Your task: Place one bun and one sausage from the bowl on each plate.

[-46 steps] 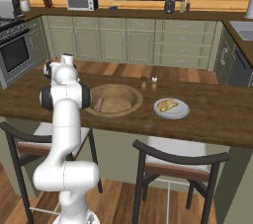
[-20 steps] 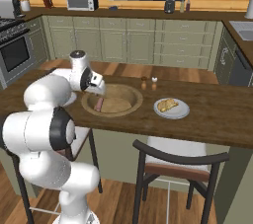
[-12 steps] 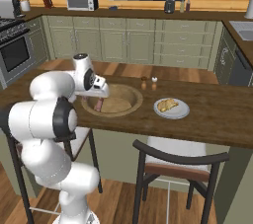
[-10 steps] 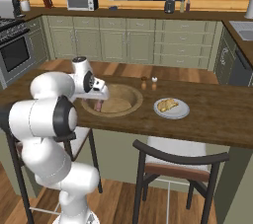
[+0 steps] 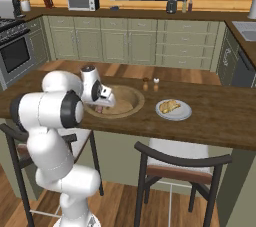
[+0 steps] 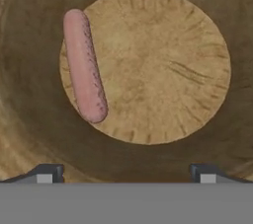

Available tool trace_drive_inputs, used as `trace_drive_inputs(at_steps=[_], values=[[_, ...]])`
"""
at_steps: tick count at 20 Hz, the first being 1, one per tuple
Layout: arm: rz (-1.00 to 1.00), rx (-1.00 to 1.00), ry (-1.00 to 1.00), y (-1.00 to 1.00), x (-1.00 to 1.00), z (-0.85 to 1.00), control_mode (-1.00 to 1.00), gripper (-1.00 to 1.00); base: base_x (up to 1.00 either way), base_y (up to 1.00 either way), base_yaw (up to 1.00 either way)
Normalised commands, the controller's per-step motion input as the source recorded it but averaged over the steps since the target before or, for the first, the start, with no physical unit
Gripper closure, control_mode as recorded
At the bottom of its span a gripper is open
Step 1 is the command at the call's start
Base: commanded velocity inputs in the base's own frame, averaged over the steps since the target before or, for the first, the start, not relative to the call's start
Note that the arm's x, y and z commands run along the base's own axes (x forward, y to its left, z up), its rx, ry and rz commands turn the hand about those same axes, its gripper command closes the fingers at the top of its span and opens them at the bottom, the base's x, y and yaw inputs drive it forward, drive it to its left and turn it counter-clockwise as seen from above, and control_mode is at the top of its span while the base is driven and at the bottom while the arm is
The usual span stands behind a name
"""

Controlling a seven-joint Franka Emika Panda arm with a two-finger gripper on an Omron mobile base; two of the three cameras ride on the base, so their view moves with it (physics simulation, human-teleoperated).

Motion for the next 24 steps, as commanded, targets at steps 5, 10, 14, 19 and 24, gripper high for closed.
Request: trace_drive_inputs(at_steps=[5, 10, 14, 19, 24], values=[[-0.09, 0.25, -0.06, -0.01, 0.37, -0.18, -1.0, -1.0, 0.0, 0.0, 0.0], [-0.04, 0.14, -0.15, 0.09, 0.25, -0.18, -1.0, -1.0, 0.0, 0.0, 0.0], [0.0, 0.0, -0.14, 0.4, 0.14, -0.25, -1.0, -1.0, 0.0, 0.0, 0.0], [0.0, -0.03, -0.03, 0.34, 0.3, -0.31, -1.0, -1.0, 0.0, 0.0, 0.0], [0.0, -0.07, 0.05, 0.03, 0.53, -0.35, -1.0, -1.0, 0.0, 0.0, 0.0]])
